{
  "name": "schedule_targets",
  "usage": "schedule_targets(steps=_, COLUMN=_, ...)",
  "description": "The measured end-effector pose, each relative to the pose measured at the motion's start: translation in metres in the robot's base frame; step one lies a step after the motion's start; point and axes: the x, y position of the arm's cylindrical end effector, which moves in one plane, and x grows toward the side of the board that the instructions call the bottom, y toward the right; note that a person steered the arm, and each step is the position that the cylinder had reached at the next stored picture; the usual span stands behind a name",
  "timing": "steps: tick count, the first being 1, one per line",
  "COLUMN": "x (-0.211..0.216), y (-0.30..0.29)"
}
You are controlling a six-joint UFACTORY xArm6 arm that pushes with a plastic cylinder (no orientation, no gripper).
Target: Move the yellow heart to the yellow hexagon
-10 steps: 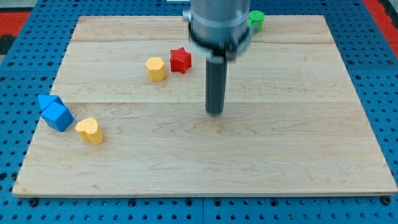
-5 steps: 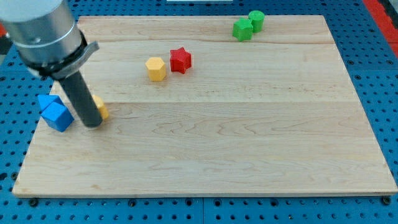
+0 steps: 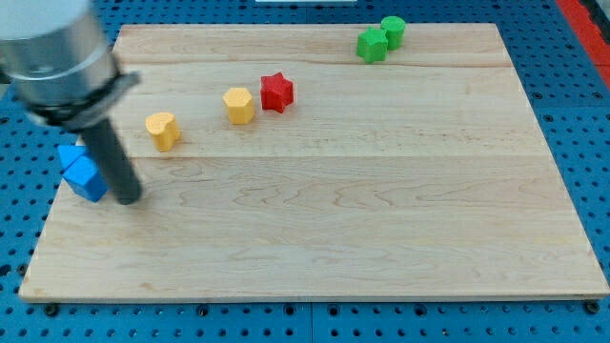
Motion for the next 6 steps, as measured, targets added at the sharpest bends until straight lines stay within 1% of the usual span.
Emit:
schedule_targets(steps=1, x=-0.053, y=-0.007)
schedule_targets(steps=2, x=-0.085, y=0.008)
schedule_targets(steps=3, x=-0.110, y=0.036)
schedule_targets(steps=4, x=-0.119, y=0.077)
schedule_targets(steps=5, x=-0.084, y=0.023)
schedule_targets(steps=6, x=-0.092, y=-0.039)
